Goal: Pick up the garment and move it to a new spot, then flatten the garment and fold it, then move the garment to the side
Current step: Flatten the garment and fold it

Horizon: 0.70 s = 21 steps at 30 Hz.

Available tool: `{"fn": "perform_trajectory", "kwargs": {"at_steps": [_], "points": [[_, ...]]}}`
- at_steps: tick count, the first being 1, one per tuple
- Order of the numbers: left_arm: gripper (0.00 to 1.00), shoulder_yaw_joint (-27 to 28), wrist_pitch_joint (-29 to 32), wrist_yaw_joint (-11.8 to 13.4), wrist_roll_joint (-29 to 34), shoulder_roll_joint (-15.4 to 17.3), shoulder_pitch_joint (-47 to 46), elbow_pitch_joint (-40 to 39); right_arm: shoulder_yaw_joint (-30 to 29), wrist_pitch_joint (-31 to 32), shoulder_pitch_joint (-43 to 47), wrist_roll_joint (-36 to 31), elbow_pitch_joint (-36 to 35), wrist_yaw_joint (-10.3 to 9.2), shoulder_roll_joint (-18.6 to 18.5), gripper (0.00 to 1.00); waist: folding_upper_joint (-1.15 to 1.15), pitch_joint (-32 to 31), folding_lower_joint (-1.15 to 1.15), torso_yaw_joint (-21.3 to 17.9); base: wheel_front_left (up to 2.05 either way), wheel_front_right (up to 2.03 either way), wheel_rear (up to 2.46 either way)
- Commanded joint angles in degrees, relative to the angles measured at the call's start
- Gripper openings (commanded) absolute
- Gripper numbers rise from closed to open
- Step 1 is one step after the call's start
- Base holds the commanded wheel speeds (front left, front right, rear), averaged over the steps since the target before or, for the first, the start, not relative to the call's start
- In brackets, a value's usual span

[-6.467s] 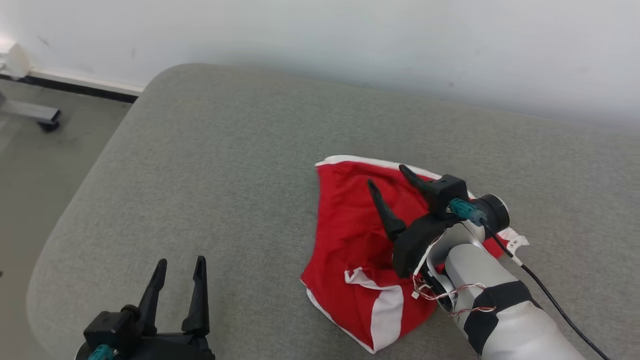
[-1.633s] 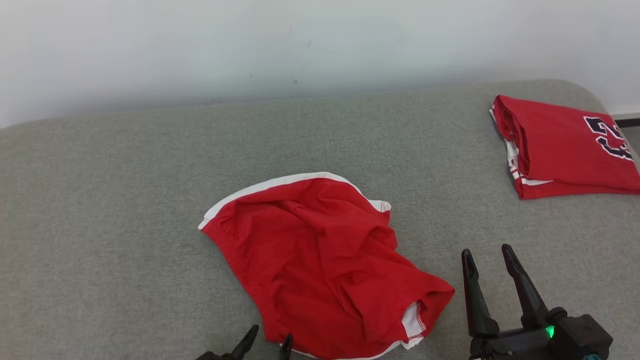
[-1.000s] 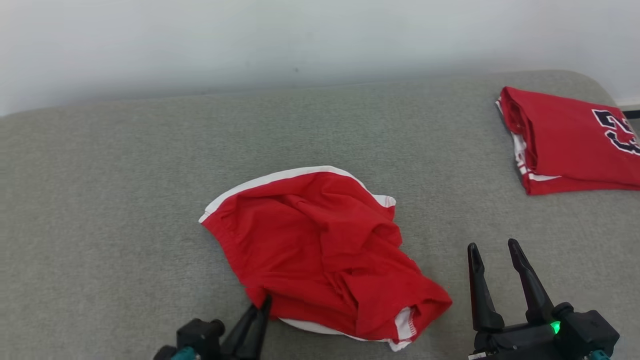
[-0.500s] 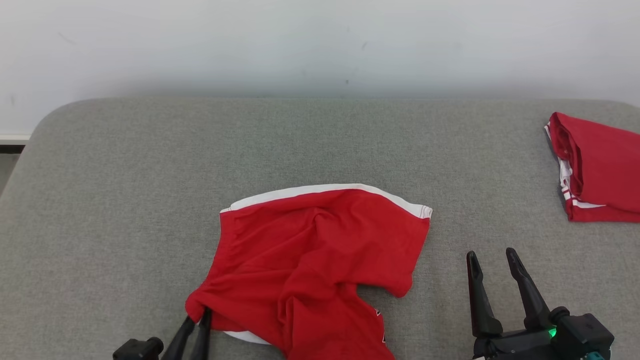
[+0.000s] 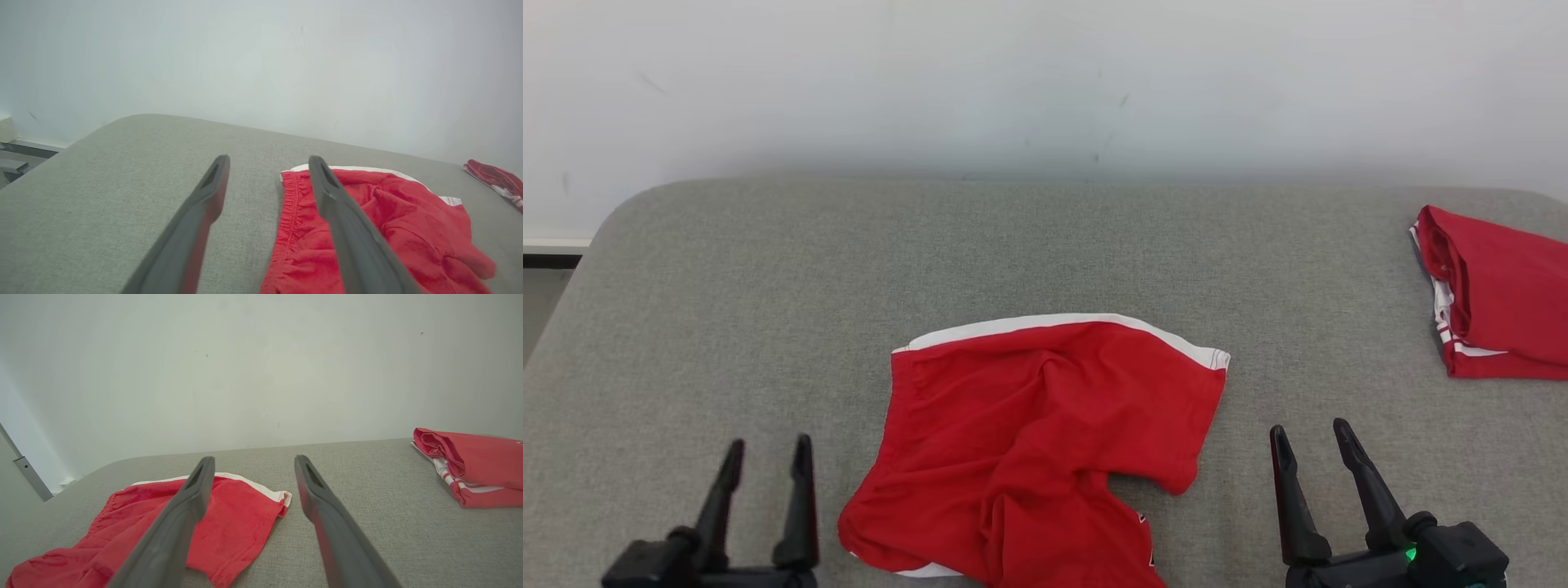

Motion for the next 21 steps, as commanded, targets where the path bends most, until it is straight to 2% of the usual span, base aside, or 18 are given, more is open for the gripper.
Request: {"fn": "perform_trajectory", "kwargs": {"at_steps": [1,6,12,21], "points": [[1.00,0.91,0.00,0.16,0.44,-0.28,0.75,-0.96,0.12,-0.05,0.62,-0.30,0.06,-0.18,-0.34,1.00,0.00,-0.17,0.00,-0.13,0.00,0.00,0.00],[1.00,3.72,0.00,0.13,2.14,-0.79,0.97,-3.29,1.13,-0.04,0.80,-0.48,0.52,-0.18,-1.05,1.00,0.00,-0.44,0.00,-0.30,0.00,0.00,0.00],[1.00,3.99,0.00,0.10,3.02,-1.04,1.07,-4.16,5.41,-0.05,0.27,-1.14,2.19,-0.18,-2.68,1.00,0.00,-0.26,0.00,-0.43,0.00,0.00,0.00],[1.00,2.91,0.00,0.09,2.96,-1.22,0.85,-3.73,22.29,-0.02,-3.23,0.11,10.39,-0.18,-6.57,1.00,0.00,0.16,0.00,0.49,0.00,0.00,0.00]]}}
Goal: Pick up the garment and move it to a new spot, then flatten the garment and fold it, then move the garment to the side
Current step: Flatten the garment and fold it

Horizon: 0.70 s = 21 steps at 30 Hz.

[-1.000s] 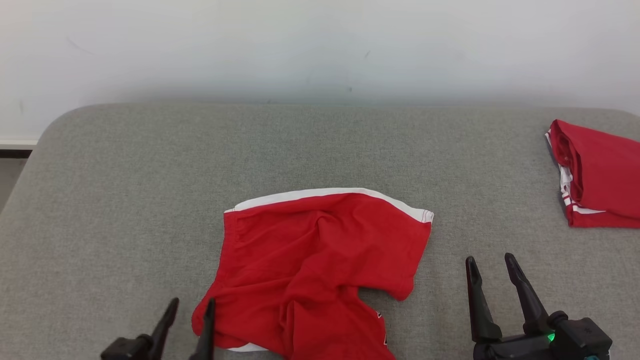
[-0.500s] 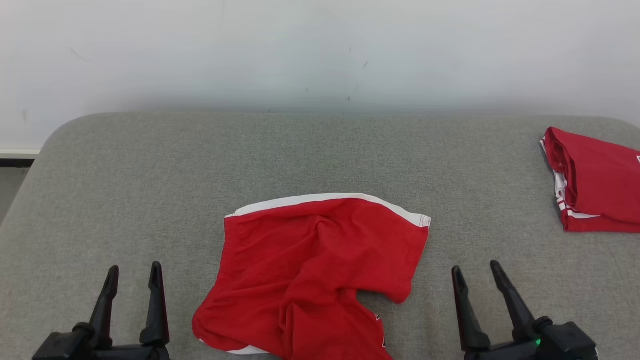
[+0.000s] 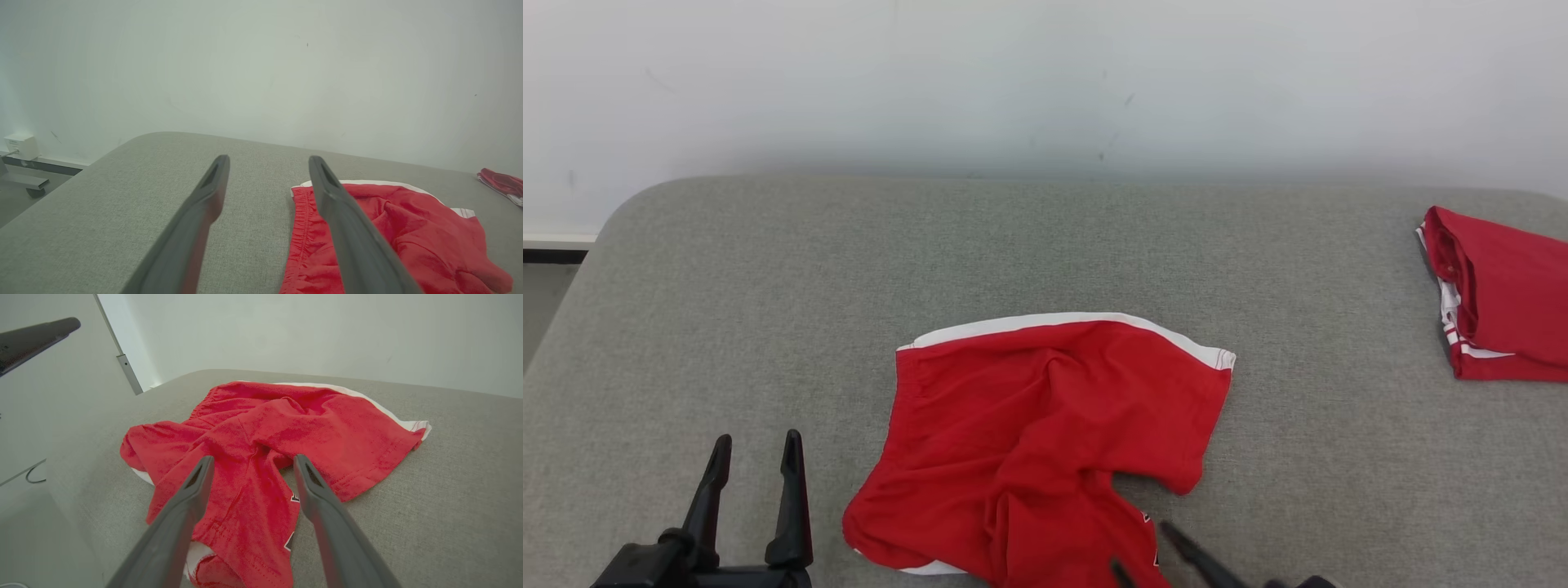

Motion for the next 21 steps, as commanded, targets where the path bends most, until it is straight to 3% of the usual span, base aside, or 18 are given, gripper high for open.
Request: {"fn": "perform_trajectory", "kwargs": {"at_steps": [1,8,16,17,18,19,21], "points": [[1.00,-0.08,0.01,0.10,-0.31,-0.06,0.05,0.10,1.77,0.22,-1.29,0.52,1.44,-0.18,-0.58,1.00,0.00,0.18,0.00,0.33,0.00,0.00,0.00],[1.00,-0.52,0.00,0.10,-1.25,-0.06,-0.62,0.90,10.30,1.57,-5.81,-0.95,10.38,-0.18,-1.94,1.00,0.00,0.56,0.00,1.80,0.00,0.00,0.00],[1.00,-0.21,0.01,0.09,-1.49,-0.07,-0.76,0.88,10.80,0.68,-9.85,-6.86,18.52,-0.18,-1.30,1.00,0.00,1.24,0.00,2.52,0.00,0.00,0.00],[1.00,-0.25,0.01,0.09,-1.56,-0.07,-0.84,0.92,10.30,0.50,-10.32,-7.34,19.36,-0.18,-1.03,0.82,0.00,1.28,0.00,2.58,0.00,0.00,0.00],[1.00,-0.28,0.01,0.09,-1.62,-0.07,-0.87,0.99,10.01,0.42,-10.68,-7.76,20.24,-0.18,-0.85,0.31,0.00,1.31,0.00,2.63,0.00,0.00,0.00],[1.00,-0.30,0.01,0.09,-1.59,-0.07,-0.93,1.08,9.64,0.30,-10.82,-7.79,20.99,-0.18,-0.38,0.00,0.00,1.35,0.00,2.70,0.00,0.00,0.00],[1.00,-0.41,0.00,0.09,-1.60,-0.07,-0.95,1.19,8.13,0.09,-11.31,-7.60,21.72,-0.18,0.73,0.00,0.00,1.34,0.00,2.82,0.00,0.00,0.00]]}}
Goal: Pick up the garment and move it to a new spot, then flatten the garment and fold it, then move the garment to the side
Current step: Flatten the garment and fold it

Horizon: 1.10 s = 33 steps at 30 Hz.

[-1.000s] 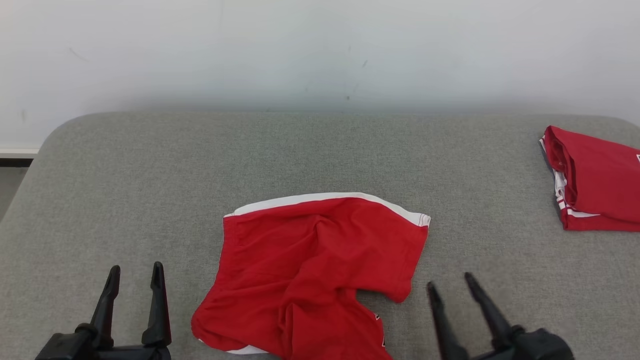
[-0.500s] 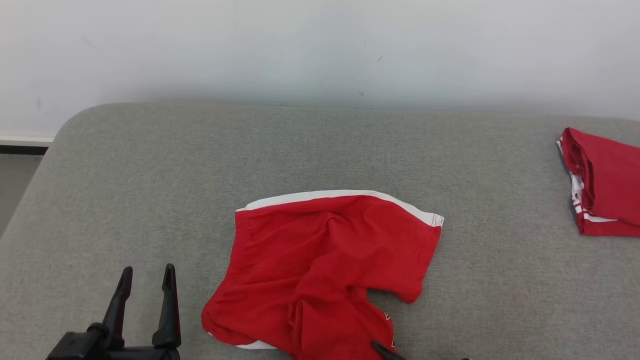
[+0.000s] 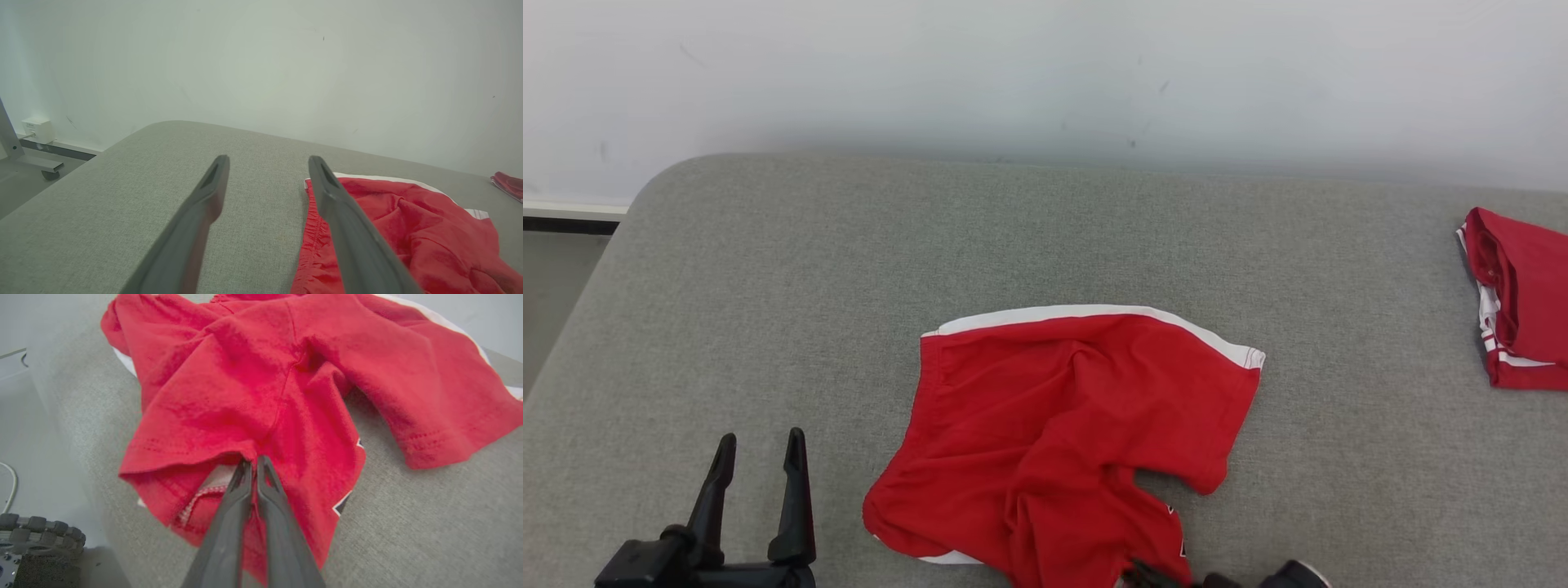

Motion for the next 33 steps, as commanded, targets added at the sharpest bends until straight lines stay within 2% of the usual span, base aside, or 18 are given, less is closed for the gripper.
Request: {"fn": "perform_trajectory", "kwargs": {"at_steps": [1,7,14,18,24,25,26,33], "points": [[1.00,-0.03,0.00,0.09,-0.10,-0.02,-0.34,0.18,-1.19,-0.44,-0.80,-0.19,-0.07,-0.18,0.68,0.00,-0.01,-0.04,0.00,0.07,0.00,0.00,0.00],[1.00,0.00,0.00,0.09,-0.32,-0.01,0.11,0.26,-8.73,-0.53,0.58,3.89,-4.53,-0.18,2.22,0.00,-0.01,-0.13,0.00,-0.13,0.00,0.00,0.00],[1.00,-0.40,-0.01,0.09,-0.62,-0.01,-0.05,0.67,-19.26,-0.54,-0.83,8.99,-10.09,-0.18,-0.12,0.00,-0.01,-0.17,0.00,-0.69,0.00,0.00,0.00],[1.00,-0.88,0.00,0.09,-0.67,-0.01,-0.69,1.02,-23.50,-0.55,-5.06,11.17,-8.21,-0.18,-2.30,0.00,-0.01,0.05,0.00,-0.45,0.00,0.00,0.00],[1.00,-1.42,0.00,0.09,-0.86,-0.02,-0.66,1.54,-25.92,-0.23,-12.18,12.06,1.71,-0.18,-3.94,0.00,-0.01,0.51,0.00,-0.10,0.00,0.00,0.00],[1.00,-1.51,0.00,0.09,-0.92,-0.02,-0.63,1.64,-25.76,0.24,-13.20,11.78,4.01,-0.18,-4.20,0.18,-0.01,0.51,0.00,-0.04,0.00,0.00,0.00],[1.00,-1.57,-0.01,0.09,-0.92,-0.01,-0.59,1.75,-25.35,0.11,-14.27,11.63,5.52,-0.18,-4.07,1.00,-0.01,0.45,0.00,0.01,0.00,0.00,0.00],[1.00,-1.44,0.00,0.18,-0.99,-0.01,0.54,2.07,-23.90,-0.48,-13.74,11.98,10.23,-0.18,-3.94,1.00,-0.01,-0.96,0.00,-1.12,0.00,0.00,0.00]]}}
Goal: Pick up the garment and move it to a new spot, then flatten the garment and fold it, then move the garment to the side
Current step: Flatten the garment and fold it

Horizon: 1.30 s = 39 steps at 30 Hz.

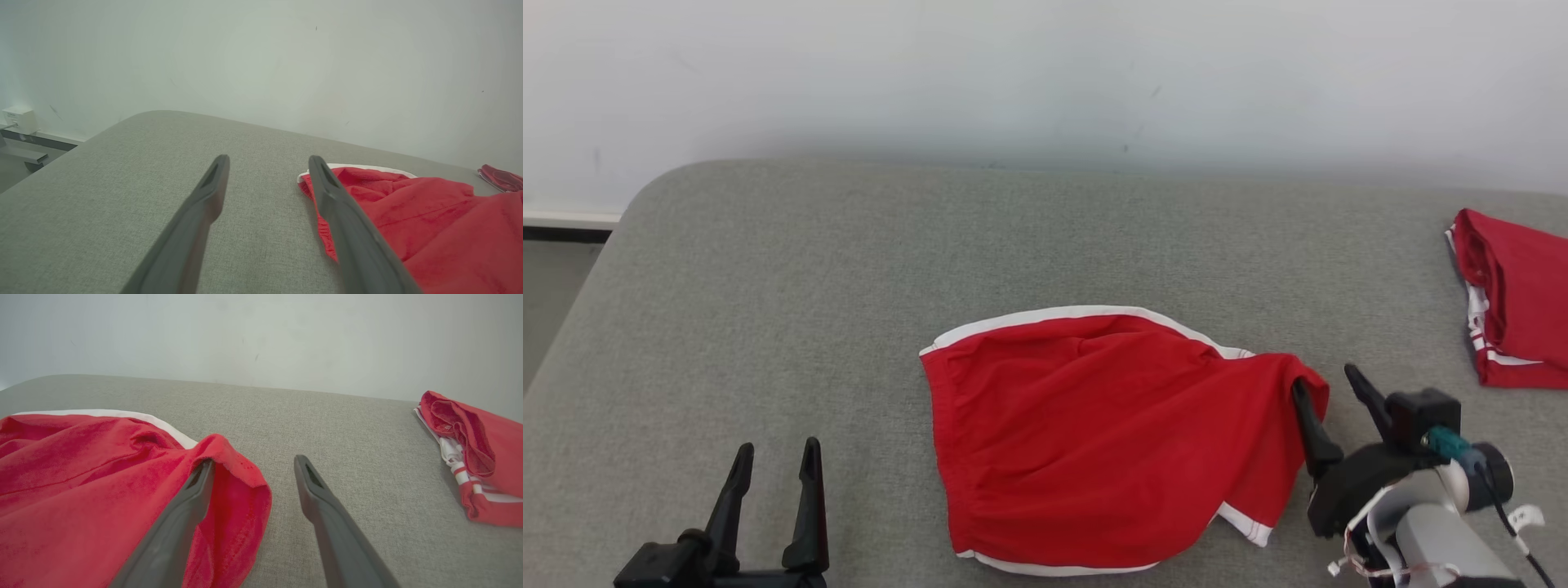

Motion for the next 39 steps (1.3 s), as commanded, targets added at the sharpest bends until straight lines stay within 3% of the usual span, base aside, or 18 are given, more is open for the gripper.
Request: {"fn": "perform_trajectory", "kwargs": {"at_steps": [1,13,20,27,39], "points": [[1.00,0.26,-0.01,0.16,-0.03,0.02,0.68,0.14,0.17,-0.28,1.91,0.29,-0.24,-0.18,-0.09,1.00,0.00,-0.78,0.00,-0.98,0.00,0.00,0.00],[1.00,1.38,-0.01,0.12,0.89,-0.01,1.87,-0.19,-6.27,-0.31,13.88,-0.86,-15.13,-0.18,-0.82,1.00,0.00,-2.74,0.00,-4.98,0.00,0.00,0.00],[1.00,1.67,-0.01,0.11,1.29,0.02,2.20,-0.52,-11.41,-0.23,20.96,-1.99,-29.47,-0.18,1.80,1.00,0.00,-3.54,0.00,-6.03,0.00,0.00,0.00],[1.00,1.58,-0.01,0.10,1.58,0.01,2.62,-1.10,-11.89,-0.24,26.95,-4.02,-40.16,-0.18,5.17,1.00,0.00,-3.78,0.00,-6.08,0.00,0.00,0.00],[1.00,1.79,-0.01,0.10,1.83,0.00,3.21,-1.77,-10.73,-0.24,31.76,-7.10,-45.62,-0.18,8.03,1.00,0.00,-3.36,0.00,-5.69,0.00,0.00,0.00]]}}
